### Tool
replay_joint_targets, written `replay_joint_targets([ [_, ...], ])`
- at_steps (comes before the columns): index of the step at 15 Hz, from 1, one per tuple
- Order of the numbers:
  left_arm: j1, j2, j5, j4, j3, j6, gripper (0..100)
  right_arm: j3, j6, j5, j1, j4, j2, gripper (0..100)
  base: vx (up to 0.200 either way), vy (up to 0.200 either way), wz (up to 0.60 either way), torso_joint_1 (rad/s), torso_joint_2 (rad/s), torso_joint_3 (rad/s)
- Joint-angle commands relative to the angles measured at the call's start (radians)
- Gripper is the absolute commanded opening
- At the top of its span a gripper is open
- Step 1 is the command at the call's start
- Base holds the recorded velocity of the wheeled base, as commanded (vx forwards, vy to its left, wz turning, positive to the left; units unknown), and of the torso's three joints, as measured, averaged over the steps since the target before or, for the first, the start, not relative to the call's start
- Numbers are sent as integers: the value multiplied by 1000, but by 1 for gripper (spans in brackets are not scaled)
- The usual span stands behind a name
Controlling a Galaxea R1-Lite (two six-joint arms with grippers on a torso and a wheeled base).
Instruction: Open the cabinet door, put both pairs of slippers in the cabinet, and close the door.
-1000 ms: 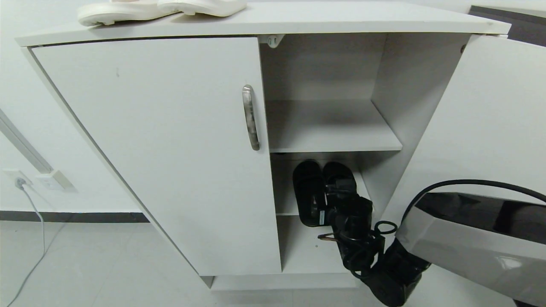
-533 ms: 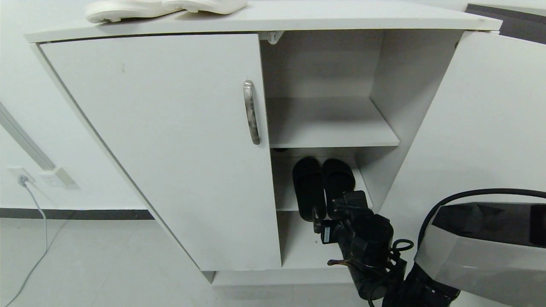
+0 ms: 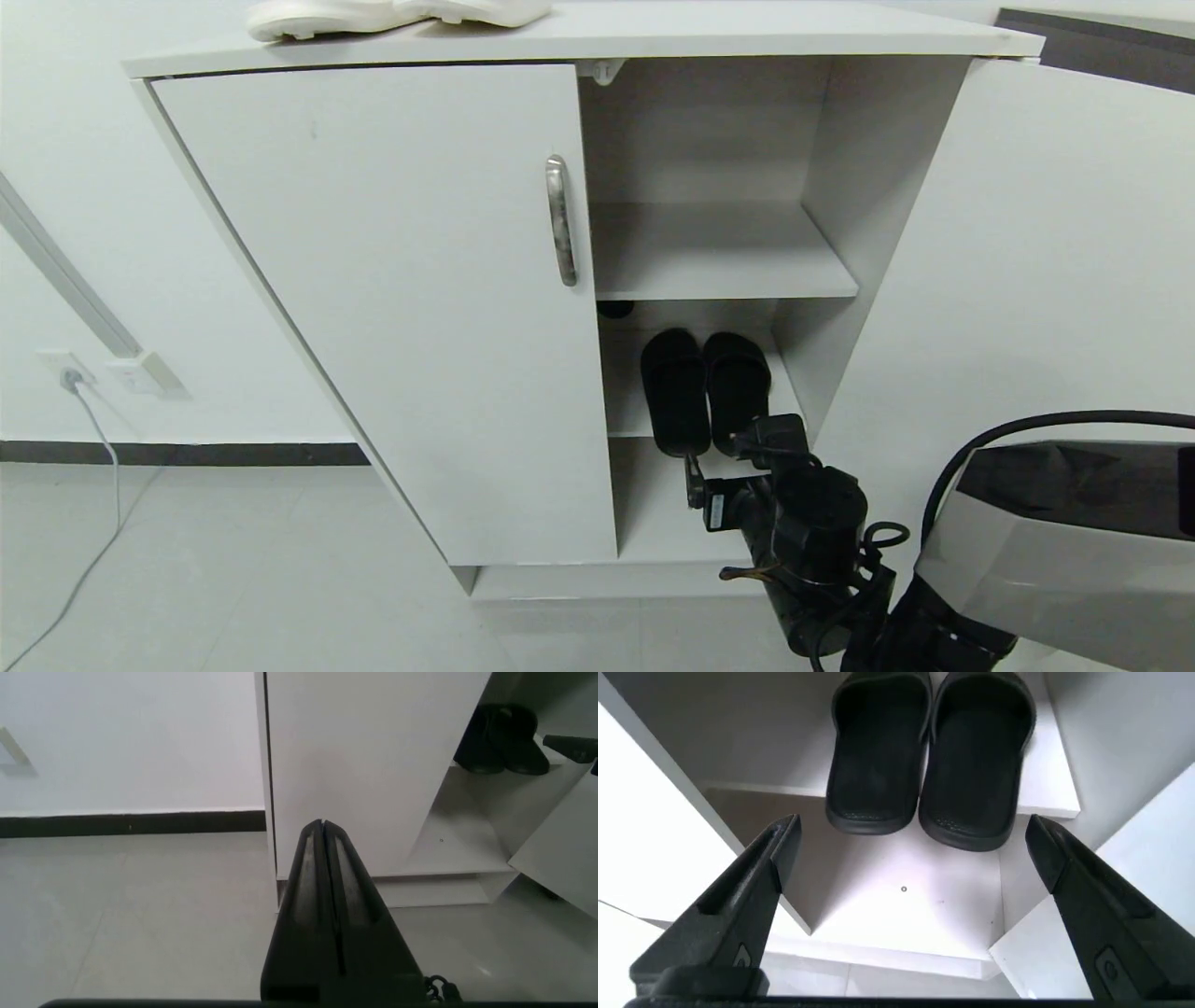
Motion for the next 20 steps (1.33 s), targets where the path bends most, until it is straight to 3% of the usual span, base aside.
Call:
replay_joint_targets([
  [1, 0, 1, 0, 0, 0, 0, 0, 2, 0, 0, 1, 0, 0, 100, 0, 0, 0, 0, 0, 0],
  [9, 0, 1, -2, 0, 0, 1, 0, 50, -4, 10, 1, -6, -34, 100, 0, 0, 0, 3, 0, 137],
  [12, 0, 1, 0, 0, 0, 0, 0, 132, -10, 89, 18, 0, -119, 100, 0, 0, 0, 3, 2, 85],
  [14, 0, 1, 0, 0, 0, 0, 0, 263, -26, 226, 77, 26, -252, 100, 0, 0, 0, 0, 0, 0],
  [20, 0, 1, 0, 0, 0, 0, 0, 320, -24, 289, 108, 75, -295, 100, 0, 33, 0, 1, 0, 0],
])
